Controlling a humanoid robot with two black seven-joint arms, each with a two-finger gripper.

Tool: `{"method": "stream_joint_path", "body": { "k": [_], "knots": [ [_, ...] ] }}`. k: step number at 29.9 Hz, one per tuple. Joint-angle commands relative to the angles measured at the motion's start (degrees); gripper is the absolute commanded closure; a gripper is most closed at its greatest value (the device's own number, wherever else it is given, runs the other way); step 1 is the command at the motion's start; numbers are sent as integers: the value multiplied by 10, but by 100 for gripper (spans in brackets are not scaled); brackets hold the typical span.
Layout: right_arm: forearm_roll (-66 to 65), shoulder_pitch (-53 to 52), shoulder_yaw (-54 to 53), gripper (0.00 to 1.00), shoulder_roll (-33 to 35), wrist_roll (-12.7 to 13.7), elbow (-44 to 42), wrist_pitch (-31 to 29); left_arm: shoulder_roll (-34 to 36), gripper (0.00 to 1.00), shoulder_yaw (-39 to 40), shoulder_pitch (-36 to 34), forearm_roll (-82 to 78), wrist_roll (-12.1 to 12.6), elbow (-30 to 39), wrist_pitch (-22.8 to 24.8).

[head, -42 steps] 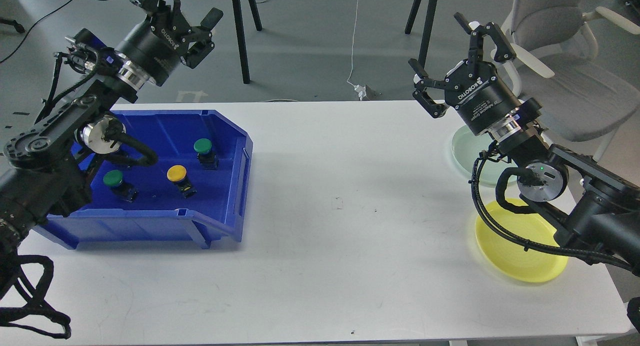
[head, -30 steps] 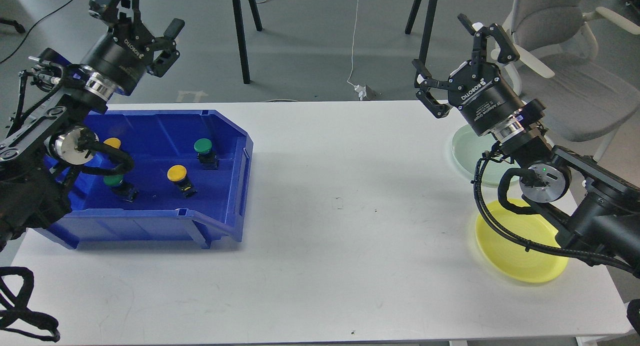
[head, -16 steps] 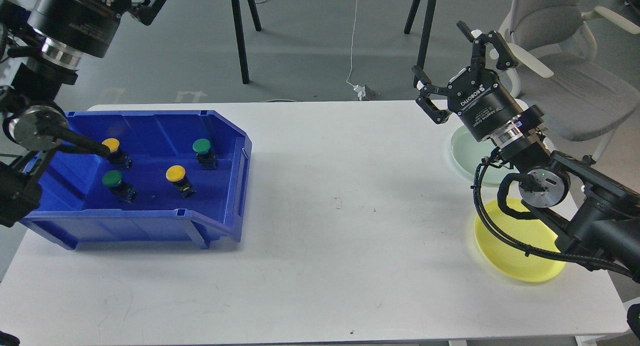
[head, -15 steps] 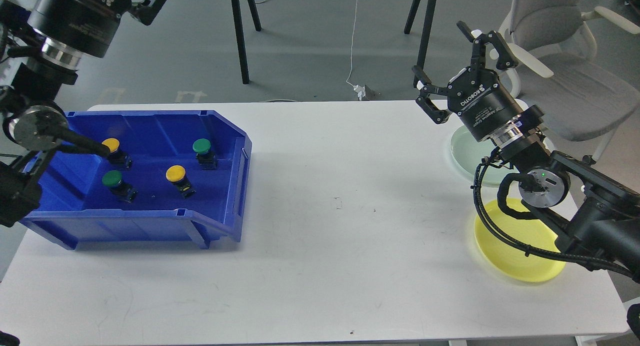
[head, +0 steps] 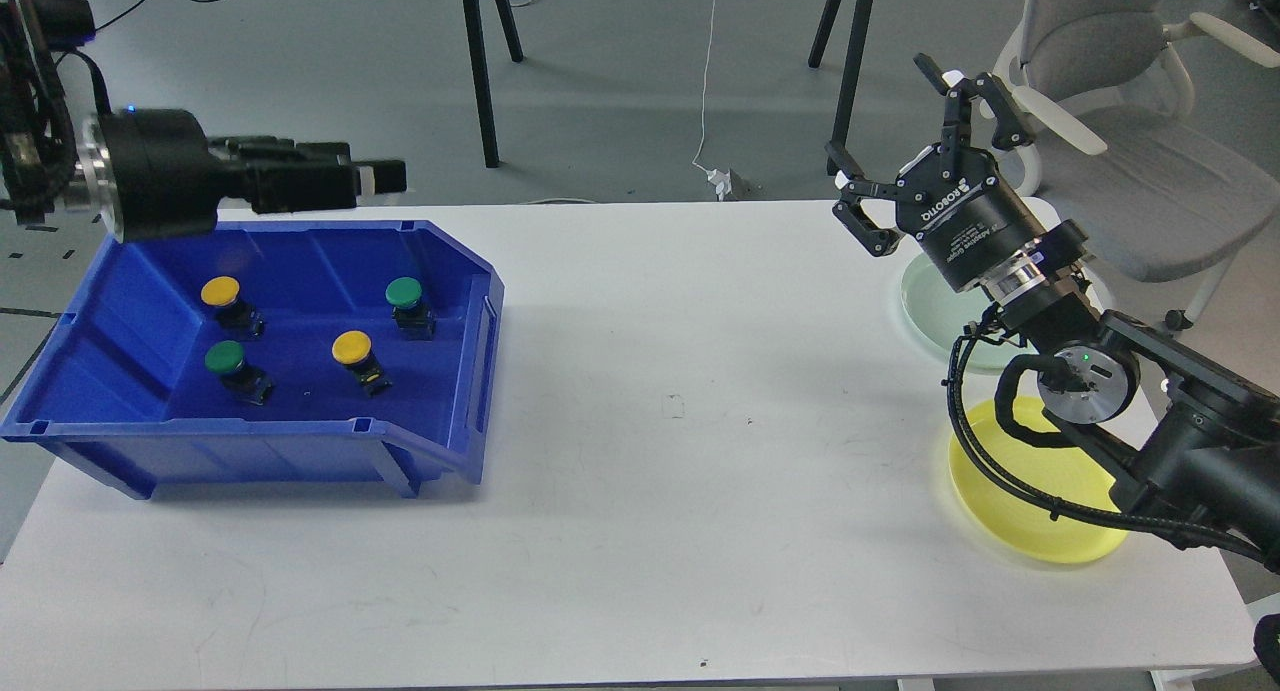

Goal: Pass button and place on color plate
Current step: 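Lower the left gripper into the bin and grasp the yellow button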

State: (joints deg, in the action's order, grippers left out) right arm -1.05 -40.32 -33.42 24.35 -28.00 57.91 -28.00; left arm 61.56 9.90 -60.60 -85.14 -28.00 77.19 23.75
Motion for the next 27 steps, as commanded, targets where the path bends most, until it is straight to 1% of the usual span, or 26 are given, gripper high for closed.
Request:
{"method": "stream_joint_path", "body": {
  "k": [1,5,18,21,27],
  "knots": [
    [0,1,0,1,0,0,0,0,-4,0,-63,0,-19,0,-14,-28],
    [0,2,0,1,0,0,0,0,-37,0,-73,9,-20,0,-53,-27],
    [0,14,0,1,4,0,0,0,-159,0,-81,47,-21,0,-251,-27],
    [0,16,0,1,3,0,0,0,-171,0,-81,50,-24,0,-268,-27],
    [0,17,-1,1,2,0,1,0,-181,0,-82,55,-25,0,-279,-28]
  ]
}}
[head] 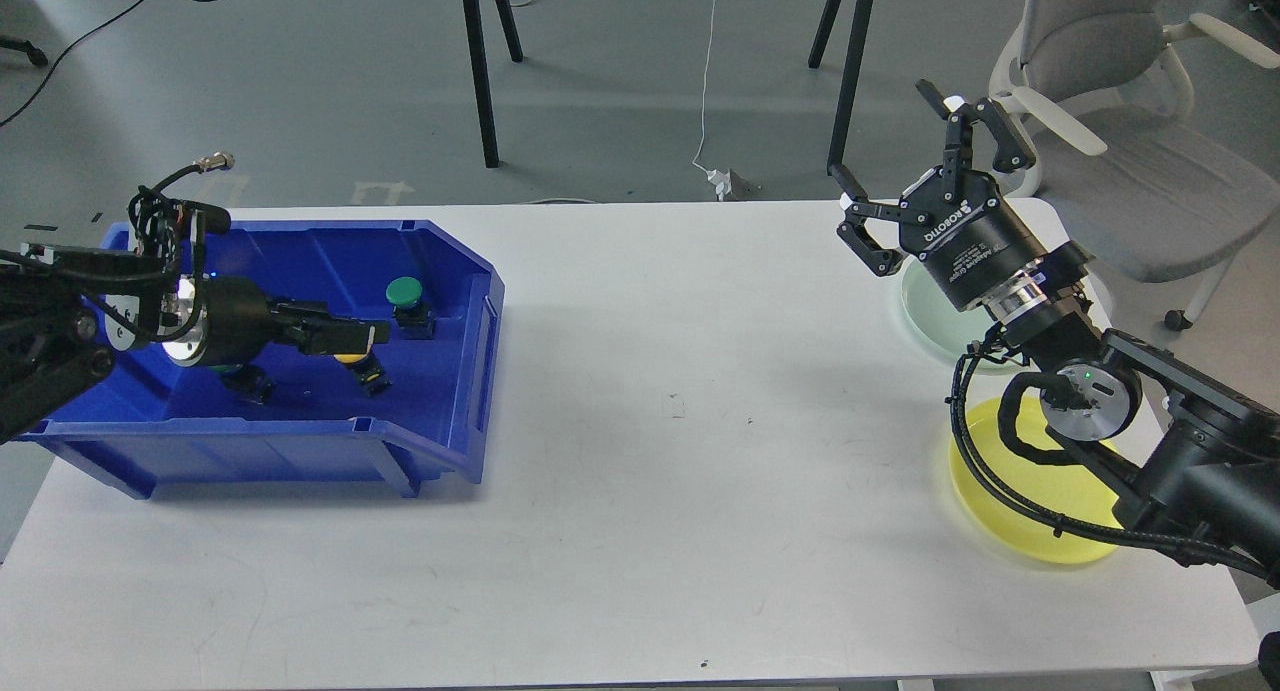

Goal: Pass button and place on color plate
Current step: 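Lower the left gripper into the bin and grasp the yellow button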

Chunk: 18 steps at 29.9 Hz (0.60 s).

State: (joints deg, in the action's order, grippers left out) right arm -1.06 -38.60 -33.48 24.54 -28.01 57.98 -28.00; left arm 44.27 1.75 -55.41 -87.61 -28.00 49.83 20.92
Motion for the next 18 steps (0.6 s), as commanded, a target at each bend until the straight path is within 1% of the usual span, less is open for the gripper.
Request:
{"method": "stream_joint_path", "body": {
  "k": [1,6,11,14,18],
  "knots": [
    [0,1,0,1,0,0,0,0,-11,0,-1,7,0,0,-8,0],
    [0,4,0,1,0,0,0,0,-32,0,-1,21,-1,0,-41,-2],
    [0,5,0,1,0,0,0,0,-43,0,-1,22,-12,0,-59,-4],
    [0,5,0,1,0,0,1,0,-46,0,-1,29,-12,0,-74,-14],
    [1,7,-1,1,0,0,1,0,-66,0,0,32,-12,0,-100,-15]
  ]
}}
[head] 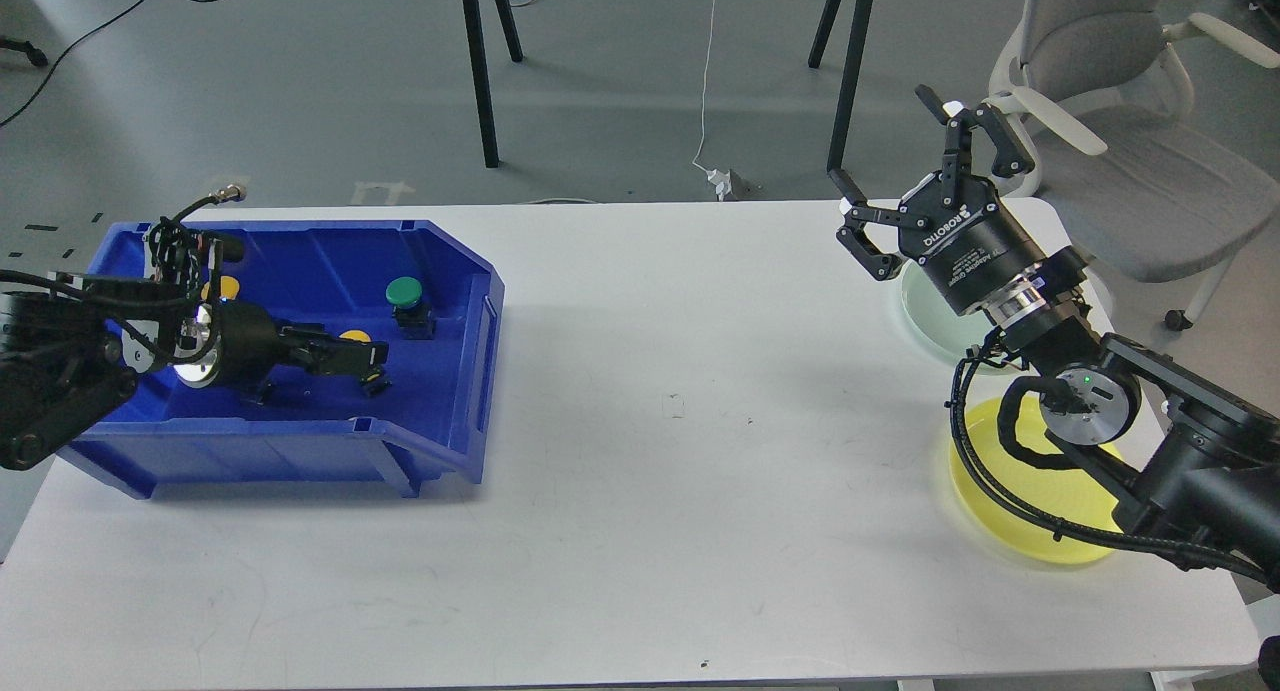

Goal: Pass button and place on color plate
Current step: 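Lower the left gripper into the bin and grasp the yellow button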

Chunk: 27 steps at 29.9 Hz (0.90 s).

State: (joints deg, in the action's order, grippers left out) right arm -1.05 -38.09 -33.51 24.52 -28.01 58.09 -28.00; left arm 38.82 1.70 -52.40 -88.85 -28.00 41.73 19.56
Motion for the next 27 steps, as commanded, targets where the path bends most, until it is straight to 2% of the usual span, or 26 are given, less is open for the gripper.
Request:
{"method": "stream_joint_path", "body": {
  "k": [1,6,9,12,15,20,23,27],
  "knots": [
    [1,3,-1,1,0,0,0,0,-15,1,0,3,0,0,-24,0],
    [0,9,-8,1,0,0,0,0,-22,5,0,5,0,0,-31,-1],
    [0,14,-13,1,0,0,0,0,-22,16,0,5,0,0,-31,-1],
    [1,15,-13,1,0,0,0,0,-22,33,0,6,-1,0,-31,-1],
    [0,16,-13,1,0,0,0,0,-21,45,0,7,-1,0,-31,0],
    [0,16,-13,1,0,0,0,0,-21,53,0,8,0,0,-31,0],
    [0,17,-14,1,-1,0,-1,0,-20,74,0,7,1,0,-31,-1],
    [0,20,-14,1,-1,0,0,0,-20,87,1,7,2,0,-31,-2]
  ]
}}
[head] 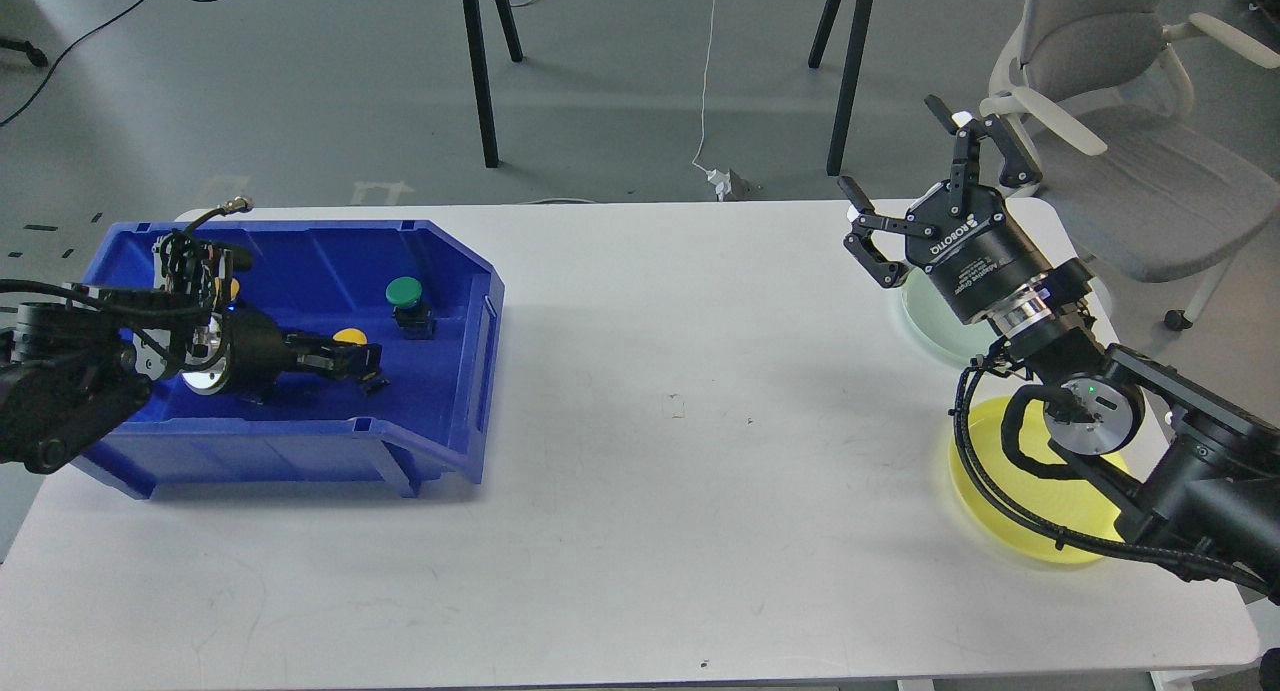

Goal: Pass button and place on color plate
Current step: 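Lower the left gripper into the bin and grasp the yellow button, then lift the yellow button and carry it toward the right gripper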

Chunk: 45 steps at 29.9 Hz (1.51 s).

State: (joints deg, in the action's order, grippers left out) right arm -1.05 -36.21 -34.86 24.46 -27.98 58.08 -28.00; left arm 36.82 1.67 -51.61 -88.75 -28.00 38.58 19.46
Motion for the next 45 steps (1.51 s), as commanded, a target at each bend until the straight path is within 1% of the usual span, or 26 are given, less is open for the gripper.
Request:
{"method": "stream_joint_path", "body": {
  "k": [1,5,7,10,14,17,20,23,25,26,27,28,30,31,33,37,38,41,45],
  "knots": [
    [0,1,0,1,1,0,0,0,0,89,1,-1,1,0,2,0],
    [2,1,0,1,1,0,0,0,9,89,6,-10,2,0,22,5],
    [5,3,-2,1,4,0,9,0,34,89,11,-26,8,0,46,13],
    [13,11,-8,1,6,0,26,0,102,88,29,-68,30,0,125,46],
    [25,25,-34,1,-2,0,30,0,168,88,106,-69,139,0,227,85],
    [24,45,-69,1,-9,0,25,0,197,88,130,-68,206,0,290,85],
    [25,47,-95,1,-21,0,29,0,204,88,138,-68,300,0,343,85],
    [25,45,-89,1,-17,0,33,0,188,87,145,-67,404,0,396,85],
    [7,40,-78,1,-8,0,50,0,142,87,146,-64,467,0,422,81],
    [-10,39,-66,2,1,0,61,0,116,87,145,-61,487,0,423,74],
    [-38,36,-52,2,15,0,76,0,86,87,145,-54,502,0,422,56],
    [-67,33,-44,3,28,0,91,14,57,87,145,-46,507,0,420,35],
    [-116,25,-28,4,53,0,130,67,8,86,146,-25,508,0,419,-9],
    [-132,25,-21,5,66,0,153,83,-9,86,146,-17,508,0,418,-24],
    [-140,25,-3,5,86,0,187,89,-32,86,145,-9,507,0,411,-35],
    [-142,26,34,5,97,0,234,84,-59,86,146,6,507,0,402,-36],
    [-136,30,39,5,96,0,241,74,-60,86,146,7,506,0,402,-37],
    [-116,46,42,6,82,0,257,40,-60,86,146,8,506,0,402,-37],
    [-89,76,42,6,46,0,266,20,-59,85,146,8,506,0,401,-37]
  ]
}}
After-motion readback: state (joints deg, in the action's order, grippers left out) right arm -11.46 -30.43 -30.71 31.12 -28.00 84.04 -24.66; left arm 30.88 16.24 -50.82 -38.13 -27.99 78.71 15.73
